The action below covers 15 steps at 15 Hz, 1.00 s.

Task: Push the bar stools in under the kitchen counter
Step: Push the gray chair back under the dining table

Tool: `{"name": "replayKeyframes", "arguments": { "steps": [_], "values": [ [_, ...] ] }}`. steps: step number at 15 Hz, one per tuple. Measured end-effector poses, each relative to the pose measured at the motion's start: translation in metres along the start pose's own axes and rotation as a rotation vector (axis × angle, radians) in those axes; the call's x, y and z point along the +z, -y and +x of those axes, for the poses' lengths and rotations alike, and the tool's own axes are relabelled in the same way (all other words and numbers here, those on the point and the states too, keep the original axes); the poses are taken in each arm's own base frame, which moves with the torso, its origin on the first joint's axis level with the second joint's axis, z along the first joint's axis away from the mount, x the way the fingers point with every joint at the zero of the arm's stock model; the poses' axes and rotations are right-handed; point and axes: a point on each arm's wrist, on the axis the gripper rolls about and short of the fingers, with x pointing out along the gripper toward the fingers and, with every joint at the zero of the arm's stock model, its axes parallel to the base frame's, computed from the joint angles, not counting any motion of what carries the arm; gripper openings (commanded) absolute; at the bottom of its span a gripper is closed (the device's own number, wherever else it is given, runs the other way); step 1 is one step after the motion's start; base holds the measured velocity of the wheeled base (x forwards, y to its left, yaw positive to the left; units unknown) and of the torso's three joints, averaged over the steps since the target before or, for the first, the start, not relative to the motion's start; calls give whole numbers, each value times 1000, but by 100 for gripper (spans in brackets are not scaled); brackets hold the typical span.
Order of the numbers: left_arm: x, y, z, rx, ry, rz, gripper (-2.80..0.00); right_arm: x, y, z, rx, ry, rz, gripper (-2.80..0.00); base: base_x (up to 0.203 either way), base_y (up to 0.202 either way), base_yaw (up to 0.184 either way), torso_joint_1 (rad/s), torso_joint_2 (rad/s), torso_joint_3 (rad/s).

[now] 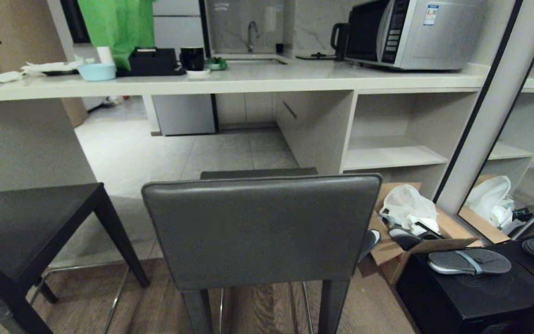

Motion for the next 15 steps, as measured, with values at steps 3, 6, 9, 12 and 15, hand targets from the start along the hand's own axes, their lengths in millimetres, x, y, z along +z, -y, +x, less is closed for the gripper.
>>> {"name": "replayKeyframes", "arguments": {
  "steps": [3,6,9,12,15],
  "values": [
    [19,0,-6,-35,70,-30,-280,11,0,-3,23,4,-37,-280,0,0,0,0,0,0],
    [68,2,-4,-142,130,-87,-280,53,-1,4,112,1,59,-280,0,0,0,0,0,0],
    [117,4,34,-274,107,-112,-280,97,-2,39,183,-29,130,-280,0,0,0,0,0,0],
    [144,15,81,-532,77,-116,-280,120,-4,97,305,-62,161,-280,0,0,0,0,0,0],
    [142,24,118,-756,-10,-121,-280,116,-5,150,510,-96,132,-280,0,0,0,0,0,0]
  ]
}}
